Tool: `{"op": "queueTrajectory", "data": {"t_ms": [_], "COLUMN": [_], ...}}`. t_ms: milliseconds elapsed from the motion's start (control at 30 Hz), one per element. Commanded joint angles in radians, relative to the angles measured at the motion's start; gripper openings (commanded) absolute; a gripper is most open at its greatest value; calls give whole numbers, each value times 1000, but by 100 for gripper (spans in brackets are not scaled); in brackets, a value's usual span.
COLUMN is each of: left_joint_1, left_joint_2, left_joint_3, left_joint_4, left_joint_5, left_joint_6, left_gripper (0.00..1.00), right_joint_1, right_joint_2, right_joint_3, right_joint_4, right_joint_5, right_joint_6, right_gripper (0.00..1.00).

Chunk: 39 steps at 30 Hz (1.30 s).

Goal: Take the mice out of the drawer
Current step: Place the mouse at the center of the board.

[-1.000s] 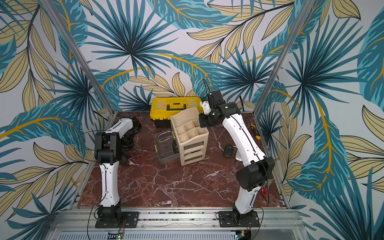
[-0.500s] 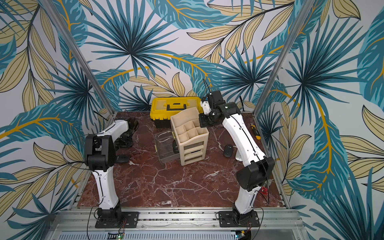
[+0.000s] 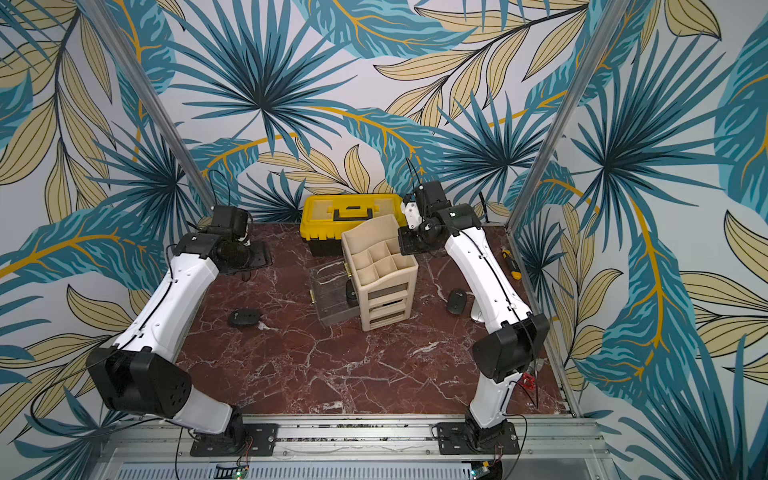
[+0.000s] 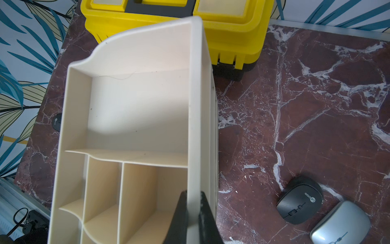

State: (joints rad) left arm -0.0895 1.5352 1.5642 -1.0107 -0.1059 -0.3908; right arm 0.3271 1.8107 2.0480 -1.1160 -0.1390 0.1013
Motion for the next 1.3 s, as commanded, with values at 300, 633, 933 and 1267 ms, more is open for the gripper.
{"op": "queueTrajectory", "data": {"t_ms": [300,633,933,1267], "left_joint_1": [158,268,322,391], "left_joint_2": [-174,-93,-11,96], "left_joint_3": [-522,-581,-603,-575], "left_joint_4": [195,266,249,311], "left_joint_5": [133,154,184,206], "left_joint_6": [-530,-710,-800,-788], "left_gripper": [100,100,100,98], "right_joint_1": [-11,-12,-12,-11], "right_joint_2": [18,1,6,-1], "right_joint_3": [-21,-46,-47,-49], "right_joint_4": [-57,-44,-44,-43], "right_joint_5": [68,61,66,71], "right_joint_6": [-43,-47,-53,-56], "right_gripper": [0,0,0,0]}}
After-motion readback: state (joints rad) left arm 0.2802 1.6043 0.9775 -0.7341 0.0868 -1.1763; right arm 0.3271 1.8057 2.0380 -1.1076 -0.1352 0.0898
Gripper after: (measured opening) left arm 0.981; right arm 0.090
